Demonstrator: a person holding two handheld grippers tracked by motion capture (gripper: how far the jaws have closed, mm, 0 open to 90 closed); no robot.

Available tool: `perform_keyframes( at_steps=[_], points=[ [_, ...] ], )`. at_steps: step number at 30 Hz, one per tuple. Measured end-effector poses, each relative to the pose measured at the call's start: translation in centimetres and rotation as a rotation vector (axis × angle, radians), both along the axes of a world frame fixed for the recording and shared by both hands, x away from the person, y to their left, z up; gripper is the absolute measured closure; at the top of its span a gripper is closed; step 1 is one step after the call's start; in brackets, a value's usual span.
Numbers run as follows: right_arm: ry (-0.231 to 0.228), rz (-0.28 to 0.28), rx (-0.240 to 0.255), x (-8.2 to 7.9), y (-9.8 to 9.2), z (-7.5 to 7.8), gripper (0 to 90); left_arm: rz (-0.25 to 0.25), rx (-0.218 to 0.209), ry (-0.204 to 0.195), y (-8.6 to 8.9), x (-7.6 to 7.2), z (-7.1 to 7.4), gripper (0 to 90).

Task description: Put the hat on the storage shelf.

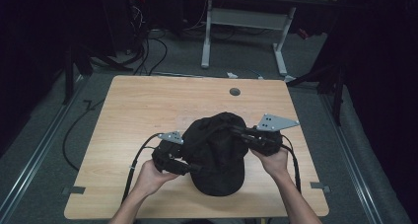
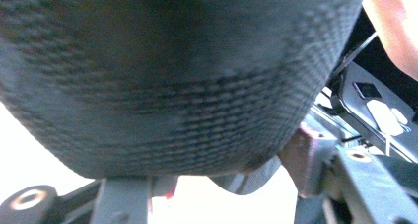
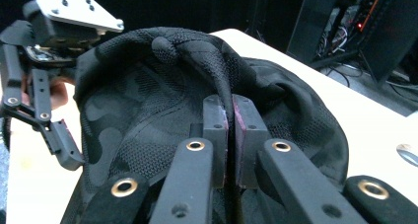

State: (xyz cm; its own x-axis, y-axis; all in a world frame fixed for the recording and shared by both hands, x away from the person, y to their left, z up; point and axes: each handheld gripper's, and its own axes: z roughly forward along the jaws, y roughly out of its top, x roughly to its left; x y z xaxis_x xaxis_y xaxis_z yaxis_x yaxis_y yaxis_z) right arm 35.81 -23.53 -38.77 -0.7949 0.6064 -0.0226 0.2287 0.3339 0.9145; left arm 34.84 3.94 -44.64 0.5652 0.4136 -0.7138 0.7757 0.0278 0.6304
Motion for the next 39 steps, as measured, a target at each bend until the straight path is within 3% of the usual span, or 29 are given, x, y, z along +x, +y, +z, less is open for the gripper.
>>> perform_keyframes(
  at_steps=[1, 7, 12, 23, 39],
  points=[
    [0.004, -0.007, -0.003, 0.1, -0.1, 0.0, 85.9, -0.012, 0.005, 0.001, -0.1, -0.1, 0.0, 54.9],
    [-0.003, -0.013, -0.009, 0.3, 0.0, 0.2, 84.5, -0.06, 0.023, 0.001, -0.5, -0.7, 0.3, 62.1],
    [-0.004, -0.008, -0.043, 0.4, 0.7, 0.5, 83.8, -0.077, 0.061, 0.001, -0.8, -1.1, 0.0, 64.4],
    [0.016, 0.016, -0.052, 1.0, 1.3, 0.3, 83.6, -0.1, 0.095, -0.009, -1.0, -1.7, 0.1, 66.9],
    [0.02, 0.021, 0.002, 1.3, 1.0, 0.6, 76.8, -0.061, 0.034, -0.094, -0.2, -2.7, 0.8, 70.8]
  ],
)
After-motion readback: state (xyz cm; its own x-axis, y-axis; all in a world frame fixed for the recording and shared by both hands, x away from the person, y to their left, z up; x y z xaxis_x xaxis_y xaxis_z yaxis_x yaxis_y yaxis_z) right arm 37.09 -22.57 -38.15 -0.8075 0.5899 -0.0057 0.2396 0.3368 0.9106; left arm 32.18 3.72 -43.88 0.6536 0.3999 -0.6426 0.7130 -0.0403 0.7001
